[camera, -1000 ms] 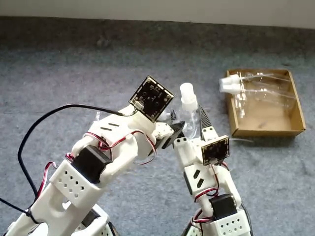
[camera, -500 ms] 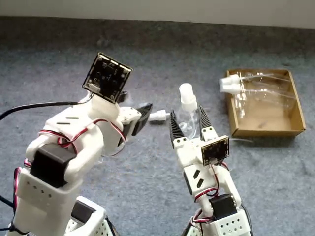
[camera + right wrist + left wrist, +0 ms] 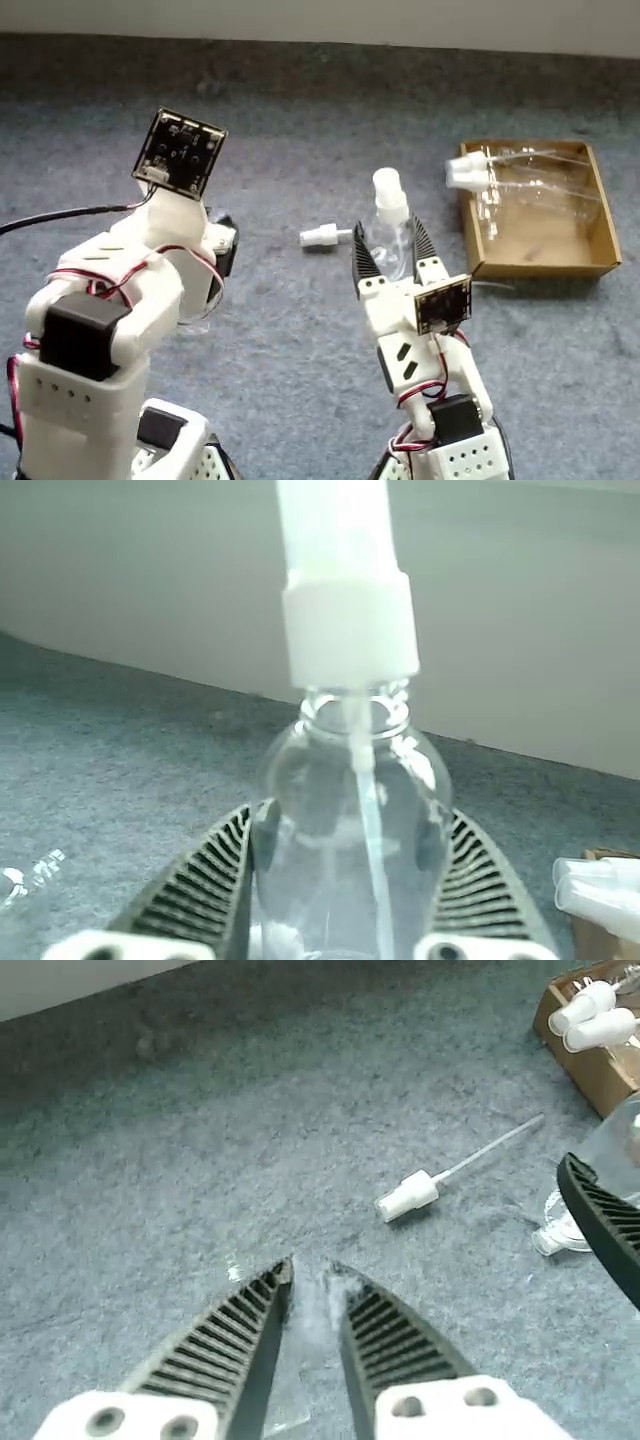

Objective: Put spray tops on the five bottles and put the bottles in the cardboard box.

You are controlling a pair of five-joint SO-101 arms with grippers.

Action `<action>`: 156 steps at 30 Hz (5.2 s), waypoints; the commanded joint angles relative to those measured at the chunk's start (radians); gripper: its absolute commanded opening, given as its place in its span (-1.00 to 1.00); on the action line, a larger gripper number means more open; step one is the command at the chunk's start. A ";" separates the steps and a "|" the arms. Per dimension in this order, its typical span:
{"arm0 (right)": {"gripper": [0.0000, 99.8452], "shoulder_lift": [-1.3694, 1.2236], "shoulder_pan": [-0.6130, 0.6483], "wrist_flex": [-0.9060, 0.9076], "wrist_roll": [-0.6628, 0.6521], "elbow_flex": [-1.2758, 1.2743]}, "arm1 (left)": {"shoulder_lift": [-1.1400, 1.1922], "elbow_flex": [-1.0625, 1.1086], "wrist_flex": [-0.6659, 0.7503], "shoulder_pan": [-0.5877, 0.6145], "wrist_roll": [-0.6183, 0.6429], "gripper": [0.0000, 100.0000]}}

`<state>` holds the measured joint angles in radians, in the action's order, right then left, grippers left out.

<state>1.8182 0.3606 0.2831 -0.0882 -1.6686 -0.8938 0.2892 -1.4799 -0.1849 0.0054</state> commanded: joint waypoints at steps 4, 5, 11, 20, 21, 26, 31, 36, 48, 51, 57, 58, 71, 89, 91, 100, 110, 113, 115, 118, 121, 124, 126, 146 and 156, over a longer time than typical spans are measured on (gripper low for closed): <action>-0.72 0.005 -0.035 -0.022 0.003 -0.079 | -0.177 0.171 0.008 0.050 0.002 -0.99; -0.72 0.005 -0.035 -0.022 0.003 -0.079 | -0.205 0.226 0.028 0.050 0.002 -0.99; -0.72 0.005 -0.036 -0.022 0.005 -0.073 | -0.427 0.625 0.308 0.050 0.140 -0.99; -0.72 0.005 -0.108 -0.022 0.006 -0.070 | -0.751 0.998 0.466 0.048 0.163 -0.98; -0.72 0.005 -0.131 -0.021 0.008 -0.070 | -0.773 1.020 0.468 0.048 0.163 -0.98; -0.72 0.005 -0.225 -0.019 0.009 -0.067 | -0.862 1.102 0.468 0.048 0.164 -0.98; -0.72 -0.004 -0.305 -0.015 0.006 0.012 | -0.931 1.198 0.505 0.048 0.164 -0.98; -0.72 -0.005 -0.367 -0.015 0.003 0.085 | -0.935 1.241 0.543 0.048 0.164 -0.98; -0.72 -0.007 -0.503 0.124 -0.074 0.334 | -0.935 1.236 0.542 0.054 0.164 -0.98; -0.72 -0.007 -0.503 0.124 -0.112 0.367 | -0.935 1.239 0.542 0.051 0.161 -0.98; -0.72 -0.007 -0.504 0.128 -0.178 0.394 | -0.935 1.244 0.542 0.050 0.161 -0.98; -0.72 -0.007 -0.504 0.128 -0.178 0.398 | -0.935 1.244 0.542 0.050 0.160 -0.98; -0.72 -0.177 -0.504 0.291 -0.180 0.687 | -0.935 1.245 0.542 0.050 0.160 -0.98; -0.72 -0.734 -0.638 0.016 -0.172 0.759 | -0.935 1.270 0.559 0.050 0.157 -0.98; -0.72 -0.774 -0.653 -0.042 -0.169 0.757 | -0.935 1.283 0.578 0.051 0.157 -0.98; -0.72 -1.020 -0.734 -0.248 0.157 0.756 | -0.935 1.294 0.591 0.050 0.157 -0.98; -0.72 -1.334 -0.734 -0.561 0.172 0.756 | -0.935 1.296 0.591 0.050 0.157 -0.98; -0.72 -1.409 -0.730 -0.639 0.170 0.757 | -0.935 1.296 0.591 0.050 0.157 -0.98; -0.72 -1.463 -0.727 -0.694 0.170 0.757 | -0.935 1.296 0.591 0.050 0.157 -0.98; -0.72 -1.550 -0.727 -0.765 0.170 0.763 | -0.935 1.296 0.591 0.053 0.157 -0.98; -0.72 -1.644 -0.727 -0.811 0.170 0.765 | -0.935 1.296 0.591 0.054 0.157 -0.98; -0.72 -1.728 -0.727 -0.848 0.170 0.766 | -0.935 1.296 0.591 0.054 0.157 -0.98; -0.72 -1.778 -0.727 -0.888 0.170 0.766 | -0.935 1.296 0.591 0.054 0.157 -0.98; -0.72 -2.107 -0.639 -1.340 -0.097 0.766 | -0.935 1.296 0.591 0.054 0.157 -0.98; -0.72 -2.241 -0.657 -1.434 -0.097 0.768 | -0.935 1.296 0.591 0.053 0.157 -0.98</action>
<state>-0.4219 -0.2961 -1.1393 -0.1757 -0.9275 -1.8174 1.5888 -0.9106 -0.1404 0.1634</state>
